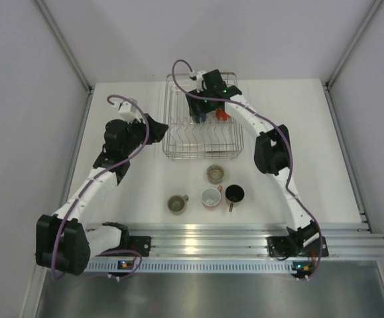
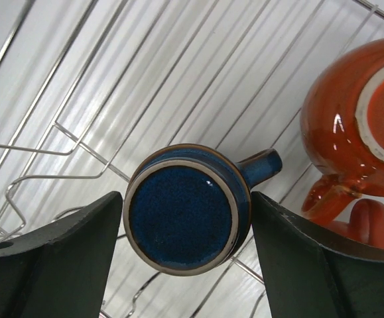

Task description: Load the cups into the dish rack

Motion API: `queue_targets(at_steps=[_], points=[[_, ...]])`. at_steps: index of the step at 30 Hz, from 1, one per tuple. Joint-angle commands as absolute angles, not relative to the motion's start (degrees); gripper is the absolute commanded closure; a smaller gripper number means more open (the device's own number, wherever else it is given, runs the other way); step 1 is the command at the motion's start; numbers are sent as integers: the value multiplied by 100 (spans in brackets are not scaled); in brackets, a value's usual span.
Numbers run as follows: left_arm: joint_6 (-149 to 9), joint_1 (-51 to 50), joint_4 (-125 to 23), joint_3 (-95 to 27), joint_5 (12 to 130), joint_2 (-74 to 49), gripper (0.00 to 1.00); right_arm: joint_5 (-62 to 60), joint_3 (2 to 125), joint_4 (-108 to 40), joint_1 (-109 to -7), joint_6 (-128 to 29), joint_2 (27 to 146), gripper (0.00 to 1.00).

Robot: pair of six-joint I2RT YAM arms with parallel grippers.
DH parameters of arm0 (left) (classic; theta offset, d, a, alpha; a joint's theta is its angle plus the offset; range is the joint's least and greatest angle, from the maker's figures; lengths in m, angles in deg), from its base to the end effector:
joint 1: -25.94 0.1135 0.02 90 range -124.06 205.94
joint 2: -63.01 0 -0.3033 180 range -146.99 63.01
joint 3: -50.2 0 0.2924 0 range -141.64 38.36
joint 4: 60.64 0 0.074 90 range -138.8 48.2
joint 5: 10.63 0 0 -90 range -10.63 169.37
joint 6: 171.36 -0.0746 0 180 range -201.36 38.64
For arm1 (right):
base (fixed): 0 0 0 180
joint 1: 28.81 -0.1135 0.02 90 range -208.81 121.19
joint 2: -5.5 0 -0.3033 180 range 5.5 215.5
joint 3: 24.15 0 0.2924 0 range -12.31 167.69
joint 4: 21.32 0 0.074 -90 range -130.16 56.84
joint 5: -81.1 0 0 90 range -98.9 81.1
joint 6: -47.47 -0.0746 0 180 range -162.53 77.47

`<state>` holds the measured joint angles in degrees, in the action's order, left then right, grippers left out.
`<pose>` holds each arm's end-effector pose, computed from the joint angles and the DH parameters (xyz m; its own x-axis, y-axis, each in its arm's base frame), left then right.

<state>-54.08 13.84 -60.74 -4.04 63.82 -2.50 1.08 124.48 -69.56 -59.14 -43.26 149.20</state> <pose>0.3127 -0.0875 0.3041 -0.3788 -0.3704 -0.8481 0.3212 0.8068 -0.4958 0.5658 0.3460 0.2170 -0.5997 -0.3363 -0.7261 -0.5986 0.7907 0.1281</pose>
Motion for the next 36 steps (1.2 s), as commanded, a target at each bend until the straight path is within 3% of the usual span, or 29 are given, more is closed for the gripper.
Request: queue_targets(at_steps=[1, 11, 20, 27, 36], points=[[-5377, 1416, -6347, -348, 6328, -88, 40, 156, 12480, -6726, -6115, -4428, 14454, 23], [-5324, 1416, -6365, -331, 6284, -27, 40, -177, 12436, -6665, -6133, -4376, 14323, 23], [-5350, 1416, -6382, -348, 6302, 52, 40, -1135, 11777, -5488, -6133, -4350, 13813, 22], [-5359, 1416, -6321, -374, 6311, 114, 40, -565, 11716, -4802, -6107, -4525, 13585, 21], [-5465, 1416, -5934, -296, 6109, 438, 40, -863, 9424, -4099, -6098, -4587, 11558, 23]])
